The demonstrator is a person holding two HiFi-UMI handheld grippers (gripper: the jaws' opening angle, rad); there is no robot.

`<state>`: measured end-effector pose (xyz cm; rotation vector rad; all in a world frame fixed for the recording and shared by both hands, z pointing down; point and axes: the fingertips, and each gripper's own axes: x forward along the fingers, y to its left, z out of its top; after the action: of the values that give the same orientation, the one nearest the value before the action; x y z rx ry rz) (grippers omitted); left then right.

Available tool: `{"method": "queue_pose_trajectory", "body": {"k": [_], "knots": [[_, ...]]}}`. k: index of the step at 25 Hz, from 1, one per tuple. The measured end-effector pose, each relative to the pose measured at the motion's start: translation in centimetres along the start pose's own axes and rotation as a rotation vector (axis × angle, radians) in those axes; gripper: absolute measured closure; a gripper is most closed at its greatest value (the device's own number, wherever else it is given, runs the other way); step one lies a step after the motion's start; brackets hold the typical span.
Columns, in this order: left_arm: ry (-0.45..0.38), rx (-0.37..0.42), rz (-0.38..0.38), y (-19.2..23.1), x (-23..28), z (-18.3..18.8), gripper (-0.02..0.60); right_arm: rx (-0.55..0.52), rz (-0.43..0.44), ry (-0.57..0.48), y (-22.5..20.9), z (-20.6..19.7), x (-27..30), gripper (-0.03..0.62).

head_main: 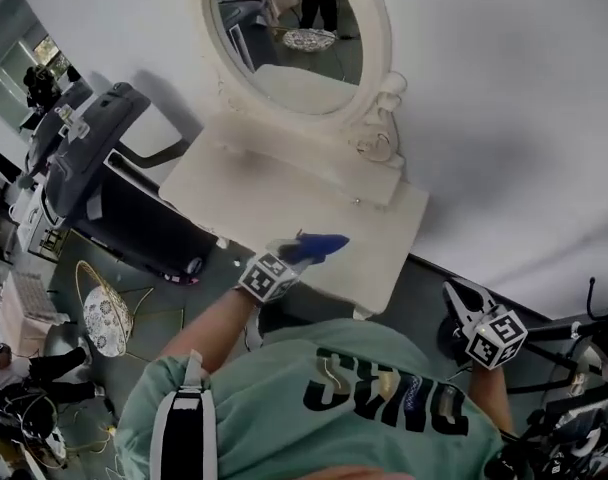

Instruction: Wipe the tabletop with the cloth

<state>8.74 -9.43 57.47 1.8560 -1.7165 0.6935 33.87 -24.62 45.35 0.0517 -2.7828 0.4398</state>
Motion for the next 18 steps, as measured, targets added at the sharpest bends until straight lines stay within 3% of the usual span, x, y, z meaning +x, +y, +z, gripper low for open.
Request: {"method": "queue_pose_trajectory", "body": {"k": [3,6,8,11,14,18], "knots": [[-0.141,-0.020,-0.088,8.6,-1.8,1.7,0.482,-0.027,-0.083,0.001,2.3,1.8,8.7,0.582],[-0.249,-0.016,-0.213,16.6,-3.6,3.4,0.482,0.072,-0.188,-0.061,4.0,3.6,17.2,0.582],[-0.286,0.002,-0.293,21.2,-6.2,4.5,0.482,0.158,-0.202,-0.100,6.3,4.7,23.4,0.582],[-0.320,0.041,-0.391,26.0,-9.9,5.3,0.482,0.174,-0.250,-0.115,9.9,6.9,29.4,0.582],[-0.372,0.011,-0.409,30.1,-13.3,6.2,0.480,0.158,-0.257,-0.128,12.5,9.6,32.9,0.582],[-0.456,-0.073,-0.420,32.2,-16.0,8.5,0.480,0.151,-0.269,-0.184,13.1,12.1,32.5,0.582]]}}
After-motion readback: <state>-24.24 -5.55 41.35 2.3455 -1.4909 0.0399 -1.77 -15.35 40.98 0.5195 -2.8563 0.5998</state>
